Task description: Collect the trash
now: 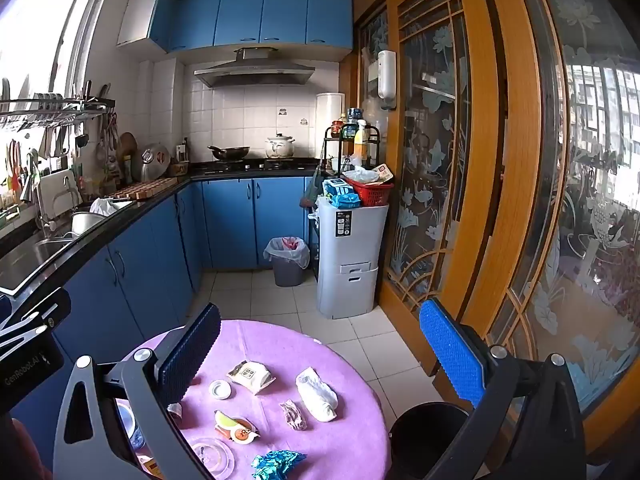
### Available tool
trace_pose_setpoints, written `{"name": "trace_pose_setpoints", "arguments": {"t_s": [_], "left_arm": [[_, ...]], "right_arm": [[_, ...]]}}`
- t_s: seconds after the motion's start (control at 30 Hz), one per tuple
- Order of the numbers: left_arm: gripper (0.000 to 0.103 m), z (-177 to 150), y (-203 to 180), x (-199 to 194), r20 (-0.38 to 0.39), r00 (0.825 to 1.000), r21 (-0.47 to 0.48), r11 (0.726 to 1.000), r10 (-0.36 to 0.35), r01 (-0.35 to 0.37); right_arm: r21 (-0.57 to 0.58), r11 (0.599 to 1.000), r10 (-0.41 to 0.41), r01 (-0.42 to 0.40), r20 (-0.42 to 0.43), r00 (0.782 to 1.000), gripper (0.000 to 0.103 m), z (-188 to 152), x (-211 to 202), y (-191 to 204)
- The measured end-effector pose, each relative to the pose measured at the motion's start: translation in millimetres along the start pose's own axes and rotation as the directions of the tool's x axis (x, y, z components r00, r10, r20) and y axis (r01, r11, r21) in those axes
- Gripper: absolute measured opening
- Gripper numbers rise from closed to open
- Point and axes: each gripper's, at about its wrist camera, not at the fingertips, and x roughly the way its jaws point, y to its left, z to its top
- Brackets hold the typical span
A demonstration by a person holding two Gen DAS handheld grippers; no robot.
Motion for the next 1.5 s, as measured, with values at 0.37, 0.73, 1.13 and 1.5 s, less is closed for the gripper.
{"name": "trace_pose_setpoints", "arguments": {"t_s": [0.37, 0.73, 1.13, 1.5], "left_arm": [[0.100, -0.5, -3.1, 3.9, -0.004, 1.000, -0.004, 1.000, -0.007, 0.007], [0.100, -2.2, -7.2, 2.4, -0.008, 1.000, 0.001, 1.000, -0.009, 0.009], [0.100, -5.8, -1.5, 4.3, -0.013, 1.000, 0.004, 1.000, -0.011, 0.011], [0.100, -7.2, 1.2, 6.9, -0.029, 0.999, 0.005, 1.000, -0.015, 0.015]], "right_arm": [[0.001, 1.000, -0.001, 0.001, 0.003, 1.000, 0.097, -0.2, 1.1, -2.2], [-0.002, 1.000, -0.004, 0.004, 0.001, 1.000, 0.097, 3.8, -1.1, 3.2], [0.002, 1.000, 0.013, -0.013, -0.015, 1.000, 0.097, -1.0, 3.3, -5.0], [0.007, 1.000, 0.016, -0.016, -0.025, 1.000, 0.097, -0.4, 5.5, -6.9]]}}
